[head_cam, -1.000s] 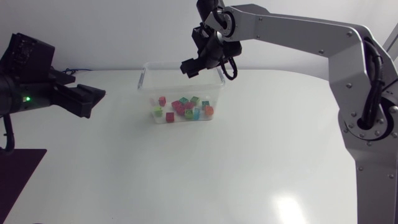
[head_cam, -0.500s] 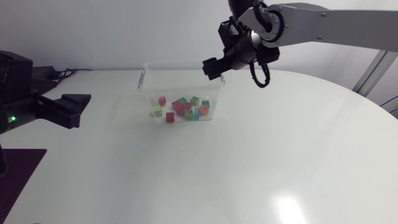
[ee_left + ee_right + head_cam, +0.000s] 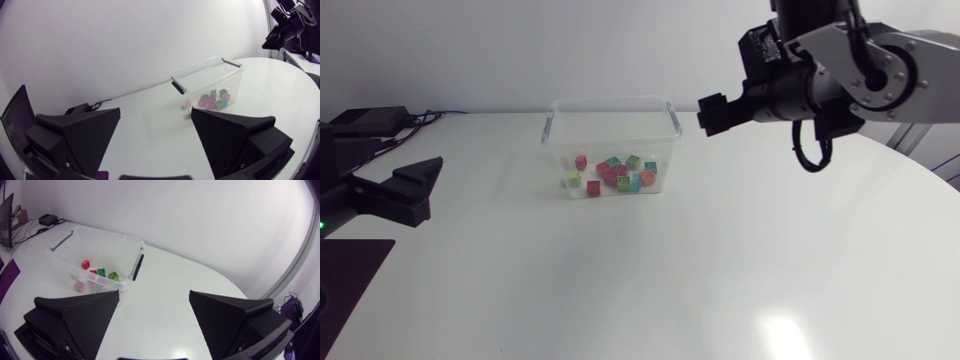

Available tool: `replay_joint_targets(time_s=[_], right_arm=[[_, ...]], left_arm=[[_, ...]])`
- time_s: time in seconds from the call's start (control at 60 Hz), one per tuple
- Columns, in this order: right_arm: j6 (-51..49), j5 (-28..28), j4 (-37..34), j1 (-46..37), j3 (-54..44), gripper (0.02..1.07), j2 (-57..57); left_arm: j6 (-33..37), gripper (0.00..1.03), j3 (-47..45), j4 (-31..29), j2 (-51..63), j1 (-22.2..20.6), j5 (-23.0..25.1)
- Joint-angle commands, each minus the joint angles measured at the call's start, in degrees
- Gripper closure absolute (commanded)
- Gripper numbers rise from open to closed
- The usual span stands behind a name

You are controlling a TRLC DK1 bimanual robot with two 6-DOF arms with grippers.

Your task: Place the duplo bricks in the container

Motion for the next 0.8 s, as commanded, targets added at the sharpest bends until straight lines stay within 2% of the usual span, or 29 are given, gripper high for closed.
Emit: replay_joint_targets(time_s=[0.0, 0.167, 0.783], right_arm=[[0.86, 1.44, 1.0, -0.82, -3.9, 0.06, -3.65], [0.78, 2.41, 2.93, -2.93, -9.97, 0.06, -9.98], [-5.46, 3.37, 8.38, -12.07, -32.56, 0.06, -38.11]], left_arm=[[-0.89, 0.04, -2.69, 1.56, -1.44, 1.19, -0.71], [-0.62, 0.04, -5.15, 3.84, -2.32, 3.83, -0.8], [-0.1, 0.05, -11.48, 7.09, -11.11, 5.23, -0.98]])
